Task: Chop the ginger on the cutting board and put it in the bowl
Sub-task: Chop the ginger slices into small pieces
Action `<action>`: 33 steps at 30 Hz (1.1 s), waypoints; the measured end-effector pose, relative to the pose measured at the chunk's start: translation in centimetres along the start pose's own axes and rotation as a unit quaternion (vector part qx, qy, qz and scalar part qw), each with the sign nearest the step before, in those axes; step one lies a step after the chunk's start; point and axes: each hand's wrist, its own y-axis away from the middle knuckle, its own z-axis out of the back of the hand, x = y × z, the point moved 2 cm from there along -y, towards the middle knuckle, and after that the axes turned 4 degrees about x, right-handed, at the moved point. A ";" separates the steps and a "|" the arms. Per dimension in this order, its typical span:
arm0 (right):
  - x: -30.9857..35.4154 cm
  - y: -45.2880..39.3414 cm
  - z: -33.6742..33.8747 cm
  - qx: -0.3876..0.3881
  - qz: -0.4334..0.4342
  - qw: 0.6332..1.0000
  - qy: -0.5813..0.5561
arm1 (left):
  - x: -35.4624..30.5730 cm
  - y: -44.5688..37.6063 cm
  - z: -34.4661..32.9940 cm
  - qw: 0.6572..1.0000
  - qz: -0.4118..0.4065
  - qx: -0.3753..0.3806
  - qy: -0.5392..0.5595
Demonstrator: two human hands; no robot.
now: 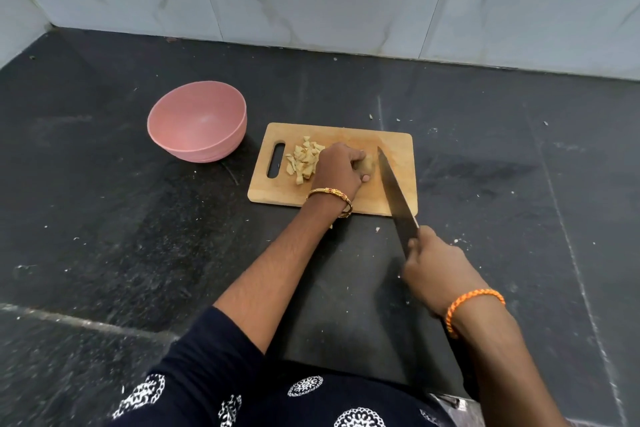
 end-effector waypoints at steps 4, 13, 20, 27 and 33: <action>0.4 -1.1 0.9 -0.049 0.023 0.998 -0.014 | 0.0 0.1 0.0 1.000 0.002 0.008 0.001; 1.9 -5.1 0.7 -0.071 0.048 0.996 -0.035 | 0.1 0.0 0.0 1.000 0.005 0.005 0.010; 2.5 -5.4 0.7 -0.076 0.065 0.995 -0.023 | 0.1 0.0 0.0 1.000 0.005 0.004 0.020; 3.4 -6.1 1.0 -0.067 0.058 0.996 0.021 | 0.0 -0.1 0.2 1.000 -0.003 0.009 0.009; 4.2 -6.4 1.7 -0.045 0.053 0.997 0.045 | 0.1 -0.1 0.1 1.000 -0.005 0.002 -0.003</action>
